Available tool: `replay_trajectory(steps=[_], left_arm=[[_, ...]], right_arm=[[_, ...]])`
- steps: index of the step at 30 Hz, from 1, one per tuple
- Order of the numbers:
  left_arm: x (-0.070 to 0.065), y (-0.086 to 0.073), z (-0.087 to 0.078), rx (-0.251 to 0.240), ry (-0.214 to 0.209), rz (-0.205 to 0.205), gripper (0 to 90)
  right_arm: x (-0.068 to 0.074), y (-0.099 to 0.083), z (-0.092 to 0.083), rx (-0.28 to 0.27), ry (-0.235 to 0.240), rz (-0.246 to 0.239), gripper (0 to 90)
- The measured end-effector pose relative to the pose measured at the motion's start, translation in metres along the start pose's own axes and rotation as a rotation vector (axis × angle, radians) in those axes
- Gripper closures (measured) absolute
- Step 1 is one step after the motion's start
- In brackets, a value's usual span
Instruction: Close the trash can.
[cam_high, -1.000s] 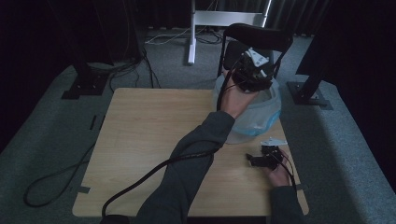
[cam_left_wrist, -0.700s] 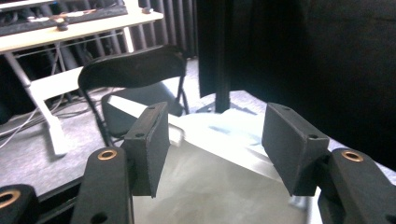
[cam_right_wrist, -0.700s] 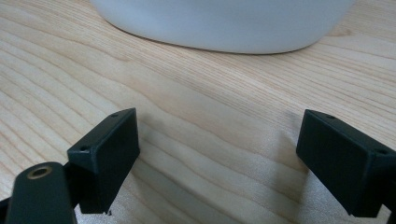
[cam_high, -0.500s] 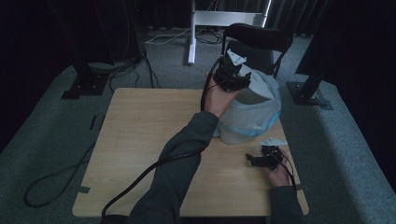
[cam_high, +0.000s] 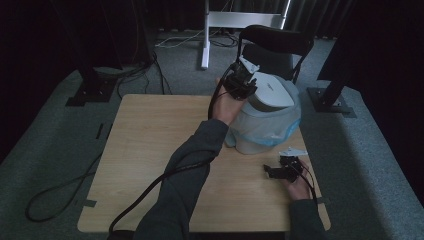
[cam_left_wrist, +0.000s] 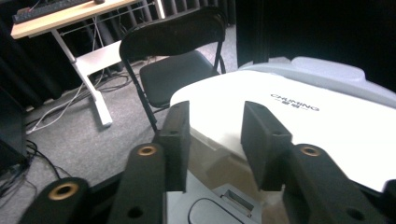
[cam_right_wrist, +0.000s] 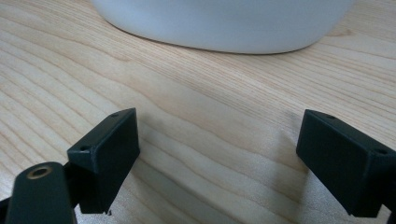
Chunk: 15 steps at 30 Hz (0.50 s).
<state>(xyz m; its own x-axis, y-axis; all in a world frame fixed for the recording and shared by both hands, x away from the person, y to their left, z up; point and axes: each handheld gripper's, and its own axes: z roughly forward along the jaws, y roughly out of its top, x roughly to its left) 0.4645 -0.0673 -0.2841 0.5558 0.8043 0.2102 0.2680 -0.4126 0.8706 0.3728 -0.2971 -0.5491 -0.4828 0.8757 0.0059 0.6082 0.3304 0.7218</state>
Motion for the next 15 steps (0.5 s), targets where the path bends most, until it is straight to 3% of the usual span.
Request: replay_trajectory(steps=[5,15], left_arm=[[-0.003,-0.003,0.007,0.032,-0.006,0.03,72.7],[-0.003,-0.01,0.017,0.07,-0.11,0.032,86.1]], right_arm=[[0.0,0.0,0.0,0.0,0.0,0.0,12.1],[0.0,0.0,0.0,0.001,0.001,0.002,12.1]])
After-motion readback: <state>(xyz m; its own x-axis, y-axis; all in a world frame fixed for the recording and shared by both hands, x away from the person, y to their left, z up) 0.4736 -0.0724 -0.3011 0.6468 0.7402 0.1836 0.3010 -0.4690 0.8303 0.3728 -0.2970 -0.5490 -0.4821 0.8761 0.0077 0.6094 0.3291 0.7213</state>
